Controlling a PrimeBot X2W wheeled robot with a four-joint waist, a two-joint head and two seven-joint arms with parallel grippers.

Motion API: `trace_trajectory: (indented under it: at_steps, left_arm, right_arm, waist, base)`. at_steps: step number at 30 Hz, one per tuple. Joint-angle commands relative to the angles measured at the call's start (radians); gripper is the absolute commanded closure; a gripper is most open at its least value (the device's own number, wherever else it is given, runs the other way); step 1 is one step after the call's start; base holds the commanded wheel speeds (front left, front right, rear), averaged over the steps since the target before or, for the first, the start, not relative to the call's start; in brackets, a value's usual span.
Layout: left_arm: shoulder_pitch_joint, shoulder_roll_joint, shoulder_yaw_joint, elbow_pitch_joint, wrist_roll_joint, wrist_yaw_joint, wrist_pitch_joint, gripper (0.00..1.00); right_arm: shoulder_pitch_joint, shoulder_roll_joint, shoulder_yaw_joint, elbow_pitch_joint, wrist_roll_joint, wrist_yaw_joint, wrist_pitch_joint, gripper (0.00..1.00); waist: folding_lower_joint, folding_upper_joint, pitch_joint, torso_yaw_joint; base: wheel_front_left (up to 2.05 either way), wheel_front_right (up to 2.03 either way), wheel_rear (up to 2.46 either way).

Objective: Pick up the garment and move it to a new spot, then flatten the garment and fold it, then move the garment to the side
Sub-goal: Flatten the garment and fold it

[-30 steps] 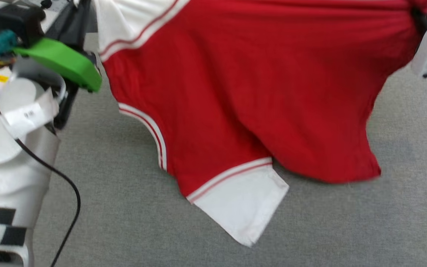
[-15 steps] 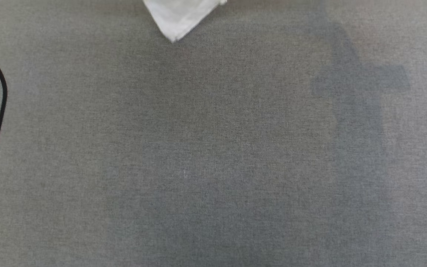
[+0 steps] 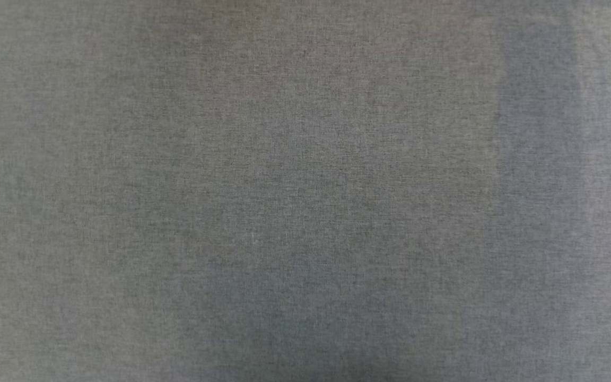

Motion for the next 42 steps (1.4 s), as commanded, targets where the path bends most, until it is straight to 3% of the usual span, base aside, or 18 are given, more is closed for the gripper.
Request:
trace_trajectory:
  at_steps: [1, 8, 16, 21, 26, 30, 36, 40, 41, 42]
  left_arm:
    - [0.028, 0.011, -0.006, 0.007, -0.028, 0.006, -0.009, 1.0]
    - [0.207, 0.011, -0.063, -0.041, -0.158, 0.006, -0.02, 1.0]
    - [0.599, 0.044, -0.099, -0.204, -0.298, 0.006, -0.026, 1.0]
    - [0.852, 0.051, -0.073, -0.321, -0.27, 0.006, -0.026, 1.0]
    - [1.068, 0.038, -0.06, -0.411, -0.231, 0.015, -0.026, 1.0]
    - [1.215, 0.053, -0.069, -0.48, -0.227, 0.043, -0.026, 1.0]
    - [1.411, 0.069, -0.074, -0.619, -0.268, 0.11, 0.002, 1.0]
    - [1.542, 0.099, -0.065, -0.731, -0.296, 0.182, 0.035, 1.0]
    - [1.627, 0.123, -0.055, -0.816, -0.316, 0.233, 0.06, 1.0]
    - [1.658, 0.129, -0.055, -0.847, -0.325, 0.25, 0.073, 1.0]
  right_arm:
    - [-0.006, -0.01, 0.013, 0.016, 0.005, -0.002, -0.011, 1.0]
    - [0.139, -0.013, 0.125, 0.057, 0.103, -0.002, -0.045, 1.0]
    - [0.507, -0.058, 0.228, -0.044, 0.286, -0.002, -0.081, 1.0]
    - [0.765, -0.109, 0.223, -0.174, 0.349, -0.002, -0.083, 1.0]
    - [1.016, -0.121, 0.188, -0.309, 0.369, -0.002, -0.047, 1.0]
    - [1.212, -0.113, 0.129, -0.451, 0.363, -0.002, 0.003, 1.0]
    - [1.5, -0.04, 0.021, -0.688, 0.334, -0.002, 0.101, 1.0]
    - [1.667, 0.027, -0.022, -0.832, 0.302, -0.002, 0.174, 1.0]
    - [1.751, 0.067, -0.041, -0.898, 0.288, -0.002, 0.211, 1.0]
    - [1.779, 0.077, -0.046, -0.914, 0.281, -0.002, 0.222, 1.0]
  waist:
    - [-0.0002, 0.0, 0.024, 0.007]
    - [-0.0002, 0.0, -0.027, 0.019]
    - [-0.0002, 0.0, -0.15, 0.033]
    - [-0.0002, 0.0, -0.22, 0.051]
    - [-0.0002, 0.0, -0.313, 0.065]
    - [-0.0002, 0.0, -0.365, 0.071]
    - [-0.0002, 0.0, -0.433, 0.085]
    - [-0.0002, 0.0, -0.473, 0.086]
    - [-0.0002, 0.0, -0.485, 0.086]
    - [-0.0002, 0.0, -0.491, 0.087]
  base:
    - [0.0, 0.0, 0.0]
    - [0.0, 0.0, 0.0]
    - [0.0, 0.0, 0.0]
    - [0.0, 0.0, 0.0]
    - [0.0, 0.0, 0.0]
    - [0.0, 0.0, 0.0]
    - [0.0, 0.0, 0.0]
    - [0.0, 0.0, 0.0]
    - [0.0, 0.0, 0.0]
    - [0.0, 0.0, 0.0]
